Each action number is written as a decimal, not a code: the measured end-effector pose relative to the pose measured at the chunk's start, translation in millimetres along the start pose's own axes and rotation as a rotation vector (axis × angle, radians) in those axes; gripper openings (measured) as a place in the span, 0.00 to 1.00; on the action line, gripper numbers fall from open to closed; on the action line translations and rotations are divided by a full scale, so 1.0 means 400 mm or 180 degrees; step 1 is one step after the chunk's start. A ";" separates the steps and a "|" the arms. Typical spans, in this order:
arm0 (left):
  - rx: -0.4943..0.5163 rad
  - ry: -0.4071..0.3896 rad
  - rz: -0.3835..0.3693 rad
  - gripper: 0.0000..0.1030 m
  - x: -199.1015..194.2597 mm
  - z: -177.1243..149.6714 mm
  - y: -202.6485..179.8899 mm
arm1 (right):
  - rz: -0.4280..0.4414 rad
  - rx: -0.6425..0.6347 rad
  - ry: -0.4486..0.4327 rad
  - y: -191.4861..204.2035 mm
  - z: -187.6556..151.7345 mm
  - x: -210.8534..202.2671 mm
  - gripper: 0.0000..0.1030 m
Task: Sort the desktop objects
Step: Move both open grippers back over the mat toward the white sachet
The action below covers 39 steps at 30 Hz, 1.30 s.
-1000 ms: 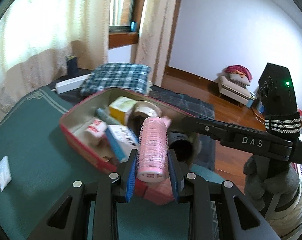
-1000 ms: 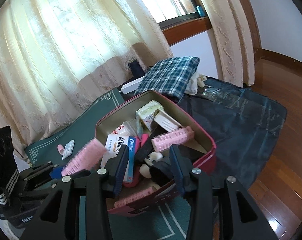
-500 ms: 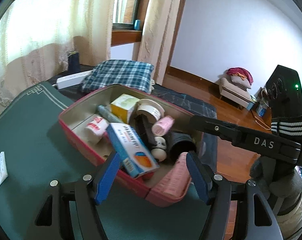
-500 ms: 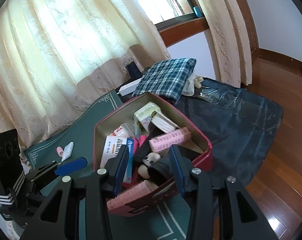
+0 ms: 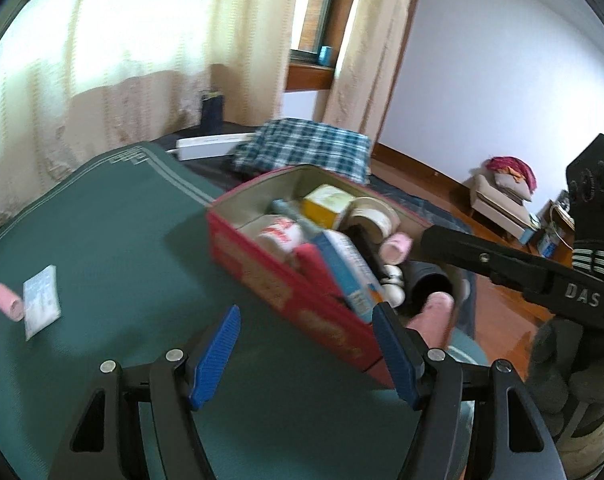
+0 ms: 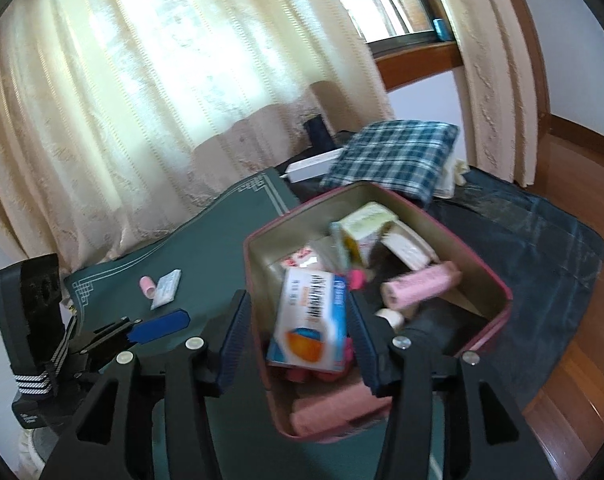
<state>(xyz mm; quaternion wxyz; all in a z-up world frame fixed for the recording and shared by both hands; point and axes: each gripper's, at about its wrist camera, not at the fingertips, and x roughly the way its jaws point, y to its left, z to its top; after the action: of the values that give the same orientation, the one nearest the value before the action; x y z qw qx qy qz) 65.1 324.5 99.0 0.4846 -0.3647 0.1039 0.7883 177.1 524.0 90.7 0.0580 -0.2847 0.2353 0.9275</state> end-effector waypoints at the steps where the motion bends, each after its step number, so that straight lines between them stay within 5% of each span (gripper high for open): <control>1: -0.0035 -0.0008 0.0032 0.68 -0.006 -0.004 0.014 | 0.0019 -0.0022 0.0009 0.010 0.000 0.004 0.52; 39: -0.1140 -0.0173 0.0848 0.68 -0.201 -0.176 0.498 | 0.0534 -0.0769 0.0771 0.396 -0.101 0.283 0.64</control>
<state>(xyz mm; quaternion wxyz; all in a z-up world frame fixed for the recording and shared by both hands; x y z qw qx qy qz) -47.4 131.6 65.6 0.3064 -0.4065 -0.0035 0.8607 64.9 362.3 62.3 -0.0829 -0.3786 0.1504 0.9095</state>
